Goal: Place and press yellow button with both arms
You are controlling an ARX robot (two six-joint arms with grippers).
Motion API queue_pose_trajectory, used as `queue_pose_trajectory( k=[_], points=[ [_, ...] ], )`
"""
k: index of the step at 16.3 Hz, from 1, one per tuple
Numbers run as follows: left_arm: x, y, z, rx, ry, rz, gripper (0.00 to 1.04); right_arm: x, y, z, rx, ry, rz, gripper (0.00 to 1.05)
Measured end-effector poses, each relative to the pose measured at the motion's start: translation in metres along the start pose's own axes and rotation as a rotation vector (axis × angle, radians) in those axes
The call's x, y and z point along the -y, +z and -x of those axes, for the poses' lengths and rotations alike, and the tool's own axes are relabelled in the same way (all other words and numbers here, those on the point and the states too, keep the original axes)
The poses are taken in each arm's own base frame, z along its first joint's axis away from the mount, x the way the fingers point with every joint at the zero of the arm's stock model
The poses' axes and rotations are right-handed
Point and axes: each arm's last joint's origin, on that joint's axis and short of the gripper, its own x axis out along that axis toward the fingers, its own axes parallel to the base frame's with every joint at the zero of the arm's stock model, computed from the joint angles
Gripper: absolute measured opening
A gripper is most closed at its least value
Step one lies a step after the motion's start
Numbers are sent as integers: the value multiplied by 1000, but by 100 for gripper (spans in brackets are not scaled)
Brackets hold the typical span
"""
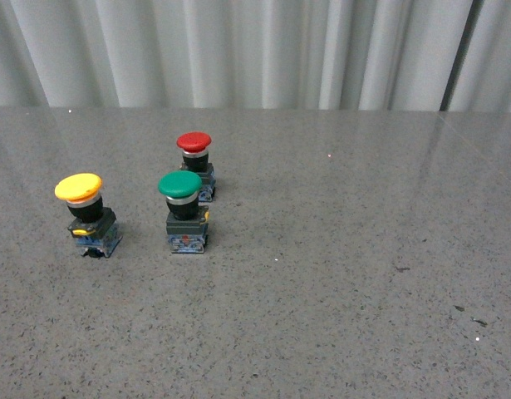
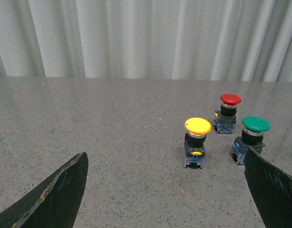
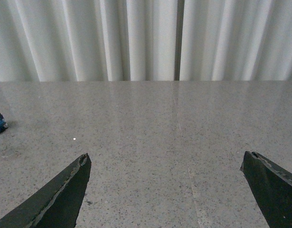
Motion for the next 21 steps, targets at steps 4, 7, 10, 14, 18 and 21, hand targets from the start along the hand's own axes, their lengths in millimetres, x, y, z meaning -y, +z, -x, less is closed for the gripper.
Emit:
queue_pose_trajectory(
  k=[4,7,10,14,18,21],
  points=[
    [0,0,0,0,0,0,98,0,0,0,0,0,0,98],
    [0,0,0,0,0,0,98,0,0,0,0,0,0,98],
    [0,0,0,0,0,0,98,0,0,0,0,0,0,98],
    [0,0,0,0,0,0,98,0,0,0,0,0,0,98],
    [5,20,-11,-103,48,-68,98,0,0,0,0,0,0,98],
    [19,76,-74,-2,-23,-51,98,0,0,0,0,0,0,98]
  ],
)
